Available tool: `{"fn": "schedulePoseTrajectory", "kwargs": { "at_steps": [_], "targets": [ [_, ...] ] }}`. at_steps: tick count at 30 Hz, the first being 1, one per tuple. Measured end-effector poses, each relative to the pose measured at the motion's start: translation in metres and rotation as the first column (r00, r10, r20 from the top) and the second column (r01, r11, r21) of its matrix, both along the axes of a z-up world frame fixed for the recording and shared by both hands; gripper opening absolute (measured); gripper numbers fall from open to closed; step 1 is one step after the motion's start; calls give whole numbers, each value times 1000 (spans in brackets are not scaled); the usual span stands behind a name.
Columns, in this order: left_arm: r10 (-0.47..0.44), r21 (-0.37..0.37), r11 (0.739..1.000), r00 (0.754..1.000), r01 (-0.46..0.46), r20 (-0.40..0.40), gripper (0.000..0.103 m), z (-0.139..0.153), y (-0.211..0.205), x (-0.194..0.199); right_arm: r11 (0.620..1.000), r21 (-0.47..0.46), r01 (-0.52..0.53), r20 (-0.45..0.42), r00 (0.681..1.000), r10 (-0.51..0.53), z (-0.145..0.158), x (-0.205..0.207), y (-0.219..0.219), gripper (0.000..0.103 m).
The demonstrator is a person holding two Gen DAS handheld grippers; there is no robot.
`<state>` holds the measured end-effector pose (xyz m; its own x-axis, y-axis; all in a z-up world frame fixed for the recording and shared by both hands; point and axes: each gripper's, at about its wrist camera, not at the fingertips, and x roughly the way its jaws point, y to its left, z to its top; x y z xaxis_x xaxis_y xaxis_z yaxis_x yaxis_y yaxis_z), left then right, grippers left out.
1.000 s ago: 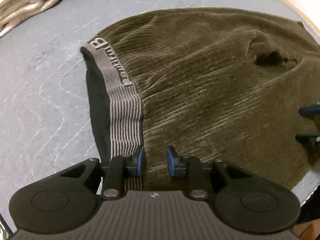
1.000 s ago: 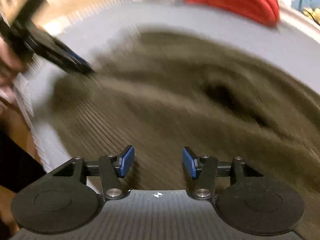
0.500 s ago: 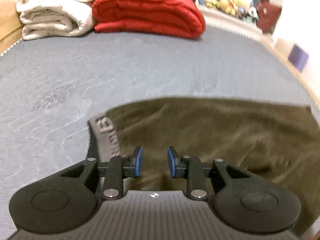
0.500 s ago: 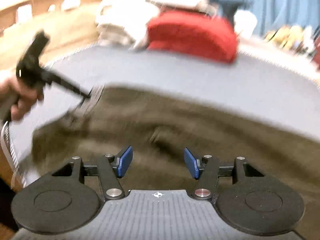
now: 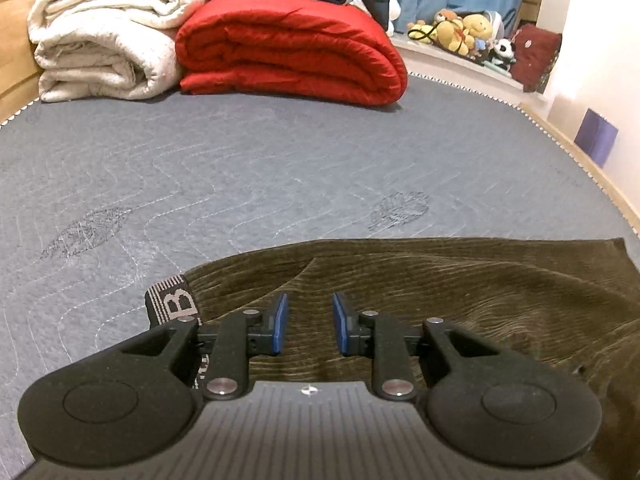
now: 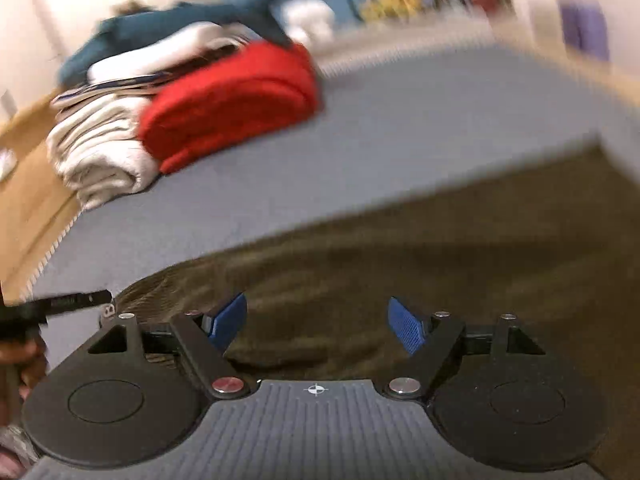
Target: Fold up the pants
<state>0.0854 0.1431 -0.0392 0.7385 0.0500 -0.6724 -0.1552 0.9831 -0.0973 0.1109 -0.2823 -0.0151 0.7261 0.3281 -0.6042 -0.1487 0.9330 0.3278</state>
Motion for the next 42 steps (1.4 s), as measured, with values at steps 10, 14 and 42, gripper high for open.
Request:
{"fn": "schedulePoseTrajectory", "kwargs": {
  "at_steps": [10,14,42],
  "targets": [
    [15,35,999,999,-14,-34,27,-18,-10,17,999,-4,-46,-68,997,46,-13,14,16,80],
    [14,46,999,999,-12,-39,27,-22,-15,20,996,-37,-76,-50,996,74,-5,15,22,80],
    [139,105,987,979,-125,-148,92,-28,60,75,998,-46,-46,-25,999,45,11,0,3,80]
  ]
}}
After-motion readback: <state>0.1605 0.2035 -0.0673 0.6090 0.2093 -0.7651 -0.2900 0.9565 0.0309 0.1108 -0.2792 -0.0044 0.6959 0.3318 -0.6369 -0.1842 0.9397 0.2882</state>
